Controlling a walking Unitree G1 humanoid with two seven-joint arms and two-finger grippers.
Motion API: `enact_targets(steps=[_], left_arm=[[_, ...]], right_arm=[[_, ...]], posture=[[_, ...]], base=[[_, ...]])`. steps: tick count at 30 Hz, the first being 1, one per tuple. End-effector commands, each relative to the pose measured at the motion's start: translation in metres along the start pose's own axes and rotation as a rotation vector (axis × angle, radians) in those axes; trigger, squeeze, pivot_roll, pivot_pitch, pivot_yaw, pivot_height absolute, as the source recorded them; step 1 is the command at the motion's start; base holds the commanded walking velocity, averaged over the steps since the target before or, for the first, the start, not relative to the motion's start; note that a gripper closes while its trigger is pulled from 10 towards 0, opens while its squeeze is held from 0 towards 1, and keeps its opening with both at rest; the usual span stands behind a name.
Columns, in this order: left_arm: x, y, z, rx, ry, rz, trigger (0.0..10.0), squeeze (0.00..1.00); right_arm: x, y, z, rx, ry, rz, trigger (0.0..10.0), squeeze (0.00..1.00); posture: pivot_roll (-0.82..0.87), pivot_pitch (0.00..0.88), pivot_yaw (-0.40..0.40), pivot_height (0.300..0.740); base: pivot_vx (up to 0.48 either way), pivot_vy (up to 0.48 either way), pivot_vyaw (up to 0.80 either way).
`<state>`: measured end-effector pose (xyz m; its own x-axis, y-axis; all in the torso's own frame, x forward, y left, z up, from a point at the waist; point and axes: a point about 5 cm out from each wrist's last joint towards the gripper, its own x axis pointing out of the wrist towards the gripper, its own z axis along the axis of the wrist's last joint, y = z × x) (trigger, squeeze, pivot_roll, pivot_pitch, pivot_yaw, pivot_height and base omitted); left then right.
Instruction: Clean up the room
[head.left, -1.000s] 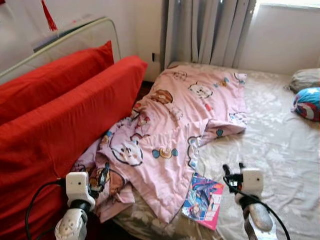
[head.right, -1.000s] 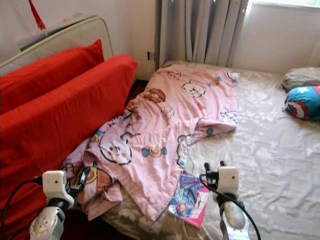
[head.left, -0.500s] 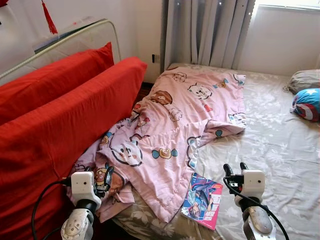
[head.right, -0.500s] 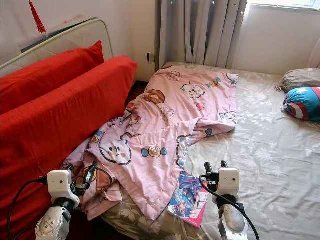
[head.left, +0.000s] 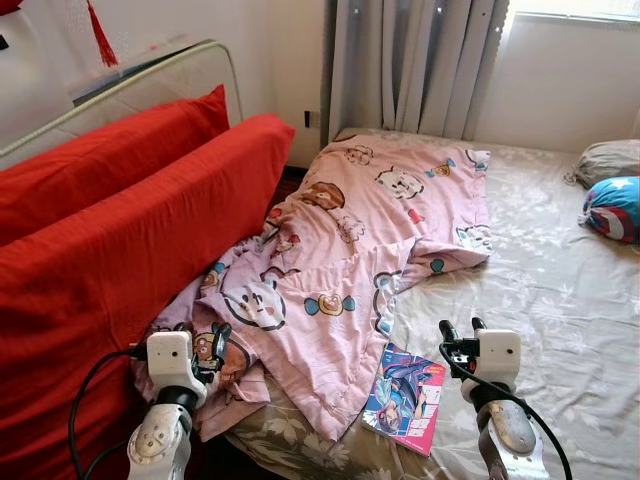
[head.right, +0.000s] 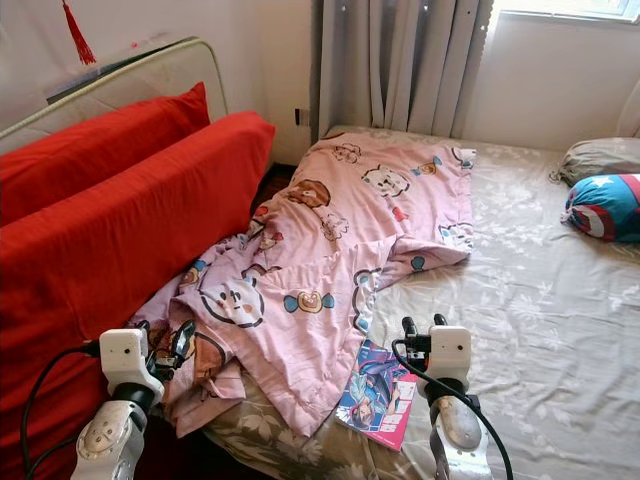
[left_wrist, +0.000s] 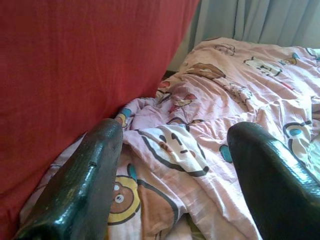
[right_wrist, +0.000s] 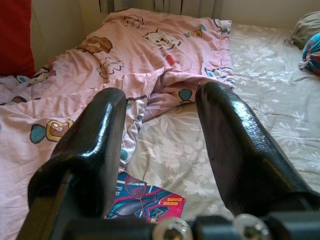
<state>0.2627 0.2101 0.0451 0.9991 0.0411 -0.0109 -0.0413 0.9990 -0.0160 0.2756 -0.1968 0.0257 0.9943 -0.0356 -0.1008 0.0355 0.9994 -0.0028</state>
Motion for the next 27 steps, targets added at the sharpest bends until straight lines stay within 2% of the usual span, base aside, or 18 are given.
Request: enact_targets(steps=[1, 4, 7, 9, 18, 23, 27], left_arm=[[-0.003, 0.002, -0.001, 0.002, 0.007, 0.014, 10.0, 0.0], [-0.002, 0.002, 0.001, 0.0, 0.003, 0.02, 10.0, 0.0], [-0.002, 0.003, 0.002, -0.004, -0.002, 0.025, 10.0, 0.0], [-0.004, 0.003, 0.0, -0.004, 0.003, 0.027, 10.0, 0.0], [-0.008, 0.006, -0.001, 0.002, 0.009, 0.033, 10.0, 0.0], [-0.011, 0.009, -0.001, 0.008, 0.014, 0.035, 10.0, 0.0], [-0.013, 0.01, -0.002, 0.013, 0.022, 0.034, 10.0, 0.0]], right_arm=[[0.002, -0.001, 0.005, 0.007, -0.018, -0.004, 10.0, 0.0], [0.004, 0.001, 0.002, -0.01, 0.021, 0.001, 10.0, 0.0], [0.005, 0.005, 0.002, -0.006, 0.017, 0.023, 10.0, 0.0], [0.004, 0.007, 0.005, 0.01, -0.008, 0.041, 10.0, 0.0], [0.006, 0.008, 0.004, 0.006, 0.008, 0.035, 10.0, 0.0], [0.005, 0.011, -0.003, -0.001, 0.059, 0.054, 10.0, 0.0], [0.004, 0.012, -0.001, 0.005, 0.038, 0.059, 10.0, 0.0]], posture=[[-0.03, 0.0, 0.006, 0.695], [-0.02, 0.0, -0.006, 0.695], [-0.01, 0.0, -0.013, 0.67], [-0.01, 0.0, -0.014, 0.67], [0.0, 0.009, -0.01, 0.67], [0.01, 0.015, -0.007, 0.67], [0.01, 0.014, -0.002, 0.655]], base=[[0.0, 0.0, 0.0], [0.0, 0.0, 0.0], [0.0, 0.0, 0.0], [0.0, 0.0, 0.0], [0.0, 0.0, 0.0], [0.0, 0.0, 0.0], [0.0, 0.0, 0.0]])
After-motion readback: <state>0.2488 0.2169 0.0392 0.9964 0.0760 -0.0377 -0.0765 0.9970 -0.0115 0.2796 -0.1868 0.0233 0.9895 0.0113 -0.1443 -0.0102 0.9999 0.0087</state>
